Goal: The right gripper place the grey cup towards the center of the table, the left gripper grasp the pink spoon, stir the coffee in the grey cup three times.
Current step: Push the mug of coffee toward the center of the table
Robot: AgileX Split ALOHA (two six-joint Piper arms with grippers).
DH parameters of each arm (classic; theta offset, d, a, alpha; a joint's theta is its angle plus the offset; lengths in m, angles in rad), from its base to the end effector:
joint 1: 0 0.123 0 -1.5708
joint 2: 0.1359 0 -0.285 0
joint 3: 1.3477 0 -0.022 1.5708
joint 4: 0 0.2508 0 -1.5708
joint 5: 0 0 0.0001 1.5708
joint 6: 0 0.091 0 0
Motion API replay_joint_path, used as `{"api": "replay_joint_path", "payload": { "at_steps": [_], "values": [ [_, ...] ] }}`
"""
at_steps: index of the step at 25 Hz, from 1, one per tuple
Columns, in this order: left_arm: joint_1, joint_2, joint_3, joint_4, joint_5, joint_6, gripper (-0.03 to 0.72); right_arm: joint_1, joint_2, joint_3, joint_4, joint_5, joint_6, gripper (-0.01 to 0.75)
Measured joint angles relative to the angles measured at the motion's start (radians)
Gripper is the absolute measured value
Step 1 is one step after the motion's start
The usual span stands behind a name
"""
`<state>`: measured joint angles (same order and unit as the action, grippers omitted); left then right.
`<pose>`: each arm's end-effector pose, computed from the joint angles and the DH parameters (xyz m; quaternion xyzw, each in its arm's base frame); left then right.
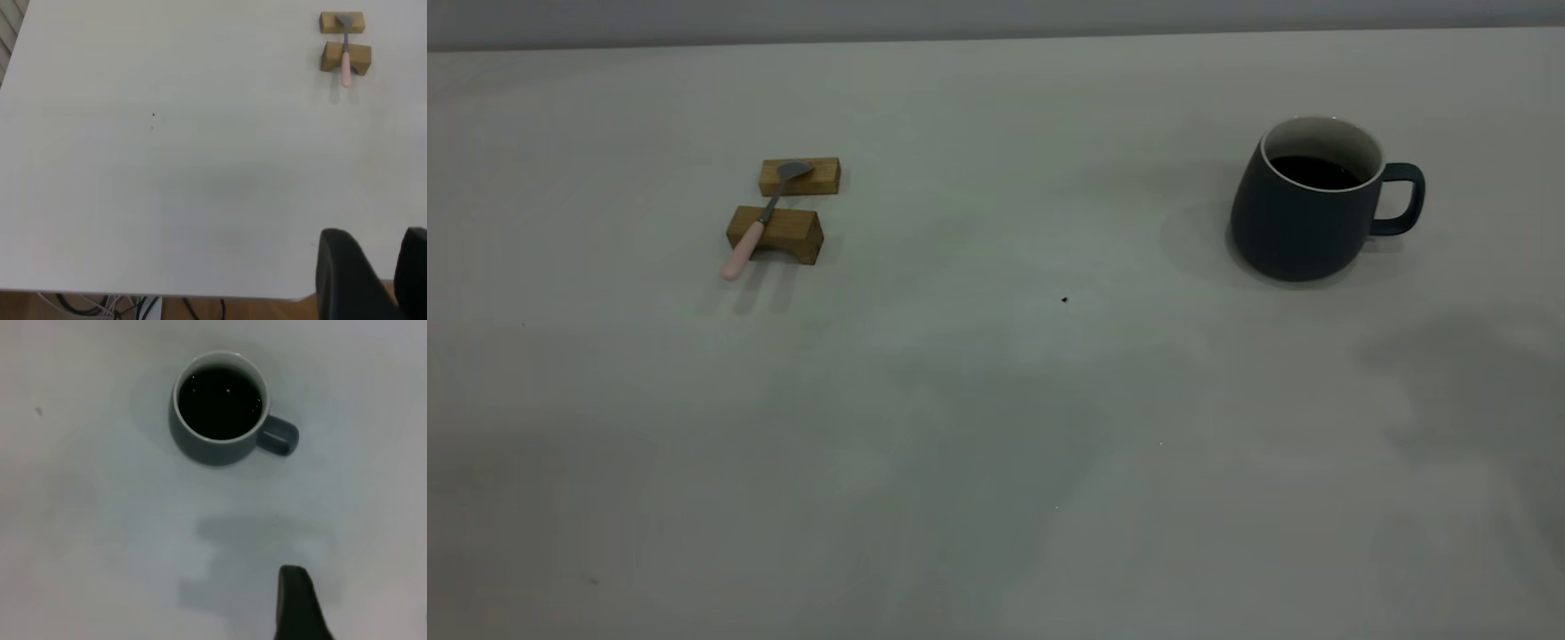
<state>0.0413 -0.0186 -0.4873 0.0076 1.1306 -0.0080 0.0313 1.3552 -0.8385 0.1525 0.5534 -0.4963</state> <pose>-0.0093 0.0002 0.2681 -0.0217 0.8692 0.0120 0.4938 0.2648 0.0156 0.2474 -0.2002 0.9345 -0.0110 0.2943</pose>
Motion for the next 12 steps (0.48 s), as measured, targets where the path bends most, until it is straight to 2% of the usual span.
{"api": "replay_joint_path", "payload": {
  "at_steps": [5, 10, 12],
  "values": [
    [0.000, 0.000, 0.000, 0.000, 0.000, 0.000, 0.260, 0.005, 0.339, -0.215, 0.005, 0.016, -0.331, 0.491],
    [0.000, 0.000, 0.000, 0.000, 0.000, 0.000, 0.260, -0.006, 0.630, -0.444, 0.013, 0.188, -0.727, 0.491],
    [0.000, 0.000, 0.000, 0.000, 0.000, 0.000, 0.260, -0.029, 0.712, -0.533, 0.026, 0.255, -0.816, 0.491]
  ]
}}
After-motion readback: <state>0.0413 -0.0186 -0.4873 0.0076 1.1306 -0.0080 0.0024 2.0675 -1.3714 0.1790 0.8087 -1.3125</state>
